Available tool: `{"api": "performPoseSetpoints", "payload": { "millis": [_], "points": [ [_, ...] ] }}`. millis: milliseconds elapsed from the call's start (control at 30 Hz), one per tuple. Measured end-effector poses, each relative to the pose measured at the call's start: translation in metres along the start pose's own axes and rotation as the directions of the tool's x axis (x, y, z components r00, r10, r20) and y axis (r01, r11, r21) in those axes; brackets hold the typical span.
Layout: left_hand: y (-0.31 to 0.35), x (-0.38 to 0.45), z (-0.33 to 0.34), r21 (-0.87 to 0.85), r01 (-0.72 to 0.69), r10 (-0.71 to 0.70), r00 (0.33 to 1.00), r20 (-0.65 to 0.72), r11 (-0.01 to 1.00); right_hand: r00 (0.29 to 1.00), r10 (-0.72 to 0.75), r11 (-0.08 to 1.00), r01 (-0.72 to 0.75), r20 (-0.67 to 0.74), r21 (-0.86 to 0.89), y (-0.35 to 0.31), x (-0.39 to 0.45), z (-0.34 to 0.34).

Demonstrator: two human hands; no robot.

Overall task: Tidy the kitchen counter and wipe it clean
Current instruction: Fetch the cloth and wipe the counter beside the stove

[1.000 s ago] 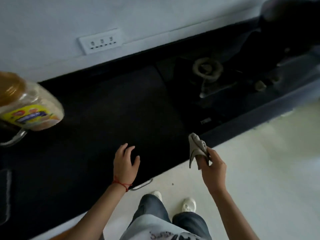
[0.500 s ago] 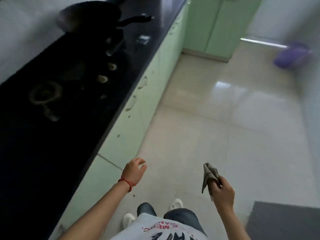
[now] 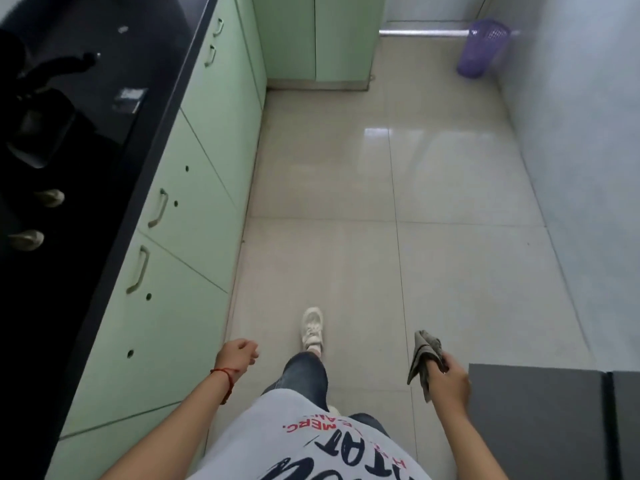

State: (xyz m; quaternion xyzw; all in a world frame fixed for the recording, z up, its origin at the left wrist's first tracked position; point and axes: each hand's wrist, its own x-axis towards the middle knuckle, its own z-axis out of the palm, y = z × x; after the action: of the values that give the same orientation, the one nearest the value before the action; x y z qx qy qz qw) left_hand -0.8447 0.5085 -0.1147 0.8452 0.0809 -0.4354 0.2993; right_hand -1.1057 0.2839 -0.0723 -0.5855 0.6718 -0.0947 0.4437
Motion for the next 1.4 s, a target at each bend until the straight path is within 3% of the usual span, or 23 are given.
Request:
{"api": "performPoseSetpoints", "payload": {
  "millis": [300, 600, 767, 967, 1200, 1400],
  "points": [
    [0.126, 0.109, -0.017, 0.017, 0.121, -0.121, 0.993, 0.003, 0.993, 0.998, 0.012, 1.0, -0.011, -0.056, 0.017, -0.137, 0.139, 0.046],
    [0.364, 0.192, 0.001, 0.005, -0.108, 0.106, 0.986, 0.128, 0.994, 0.991, 0.095, 0.995, -0.097, -0.094, -0.018, -0.228, 0.251, 0.059],
    [0.461, 0.238, 0.017, -0.021, -0.172, 0.173, 0.976, 0.134, 0.985, 0.992, 0.105, 0.993, -0.108, -0.066, -0.048, -0.273, 0.329, 0.068],
    [0.509, 0.284, 0.017, -0.016, -0.024, 0.025, 0.999, 0.024, 1.0, 0.997, 0.081, 0.995, -0.08, 0.018, -0.066, -0.367, 0.431, 0.085],
    [0.561, 0.319, -0.004, -0.236, 0.095, -0.12, 0.988, -0.096, 0.967, 0.984, -0.087, 0.98, 0.112, 0.155, -0.165, -0.511, 0.538, 0.13],
    [0.613, 0.381, -0.024, -0.336, 0.15, -0.197, 0.974, -0.112, 0.93, 0.954, -0.177, 0.95, 0.23, 0.242, -0.213, -0.612, 0.607, 0.188]
  ]
}}
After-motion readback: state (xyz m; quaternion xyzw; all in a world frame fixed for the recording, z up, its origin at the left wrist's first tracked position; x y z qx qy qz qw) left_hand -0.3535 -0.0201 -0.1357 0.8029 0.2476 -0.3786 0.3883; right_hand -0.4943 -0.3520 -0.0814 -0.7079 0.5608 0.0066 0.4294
